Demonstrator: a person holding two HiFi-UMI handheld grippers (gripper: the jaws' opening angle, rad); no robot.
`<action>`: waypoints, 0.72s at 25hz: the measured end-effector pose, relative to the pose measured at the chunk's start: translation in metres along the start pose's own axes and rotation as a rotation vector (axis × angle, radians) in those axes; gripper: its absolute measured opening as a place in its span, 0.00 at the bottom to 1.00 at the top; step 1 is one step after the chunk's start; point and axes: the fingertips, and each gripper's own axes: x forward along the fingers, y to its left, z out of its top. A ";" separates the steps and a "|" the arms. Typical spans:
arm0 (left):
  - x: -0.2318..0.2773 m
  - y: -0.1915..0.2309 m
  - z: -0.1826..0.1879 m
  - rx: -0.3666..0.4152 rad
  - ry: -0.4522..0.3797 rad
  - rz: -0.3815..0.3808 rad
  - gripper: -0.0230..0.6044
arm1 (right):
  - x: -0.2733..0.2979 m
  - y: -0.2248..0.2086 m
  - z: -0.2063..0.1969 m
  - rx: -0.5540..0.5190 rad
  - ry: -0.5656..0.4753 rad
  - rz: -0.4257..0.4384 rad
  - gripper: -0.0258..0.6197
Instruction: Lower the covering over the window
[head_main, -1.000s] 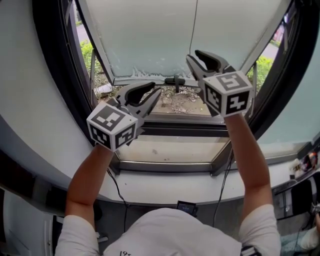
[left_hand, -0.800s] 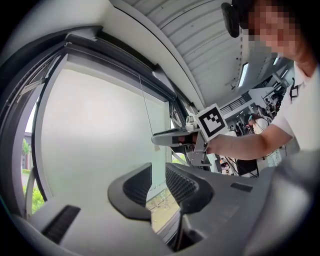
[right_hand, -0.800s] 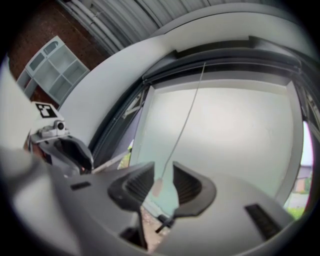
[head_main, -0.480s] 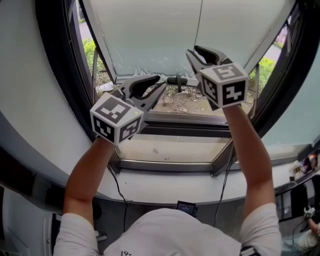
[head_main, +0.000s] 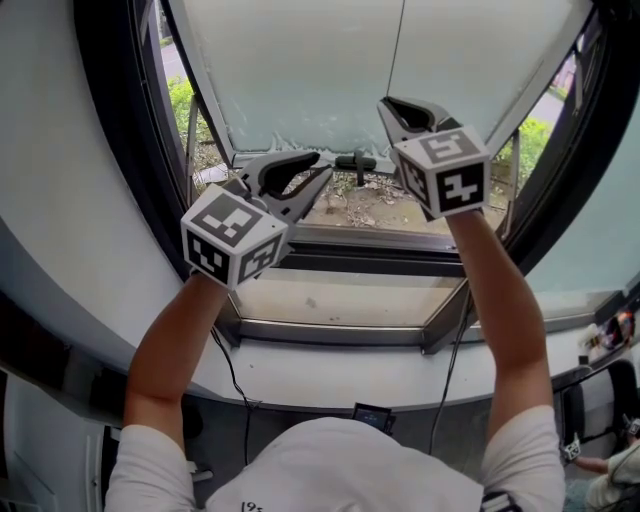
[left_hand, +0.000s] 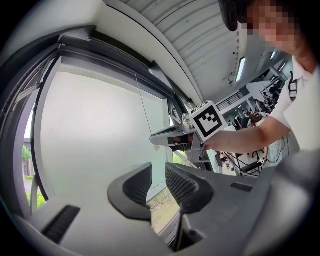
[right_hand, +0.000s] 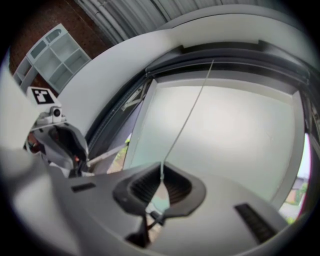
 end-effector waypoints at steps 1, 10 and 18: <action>-0.001 0.001 -0.001 0.003 0.003 0.001 0.17 | 0.000 0.000 0.000 -0.022 0.005 -0.005 0.09; -0.008 0.006 -0.010 0.019 0.030 0.006 0.17 | -0.003 0.016 0.002 -0.379 0.056 -0.069 0.08; -0.012 0.012 -0.003 0.060 0.037 0.014 0.17 | -0.007 0.018 0.001 -0.545 0.138 -0.095 0.08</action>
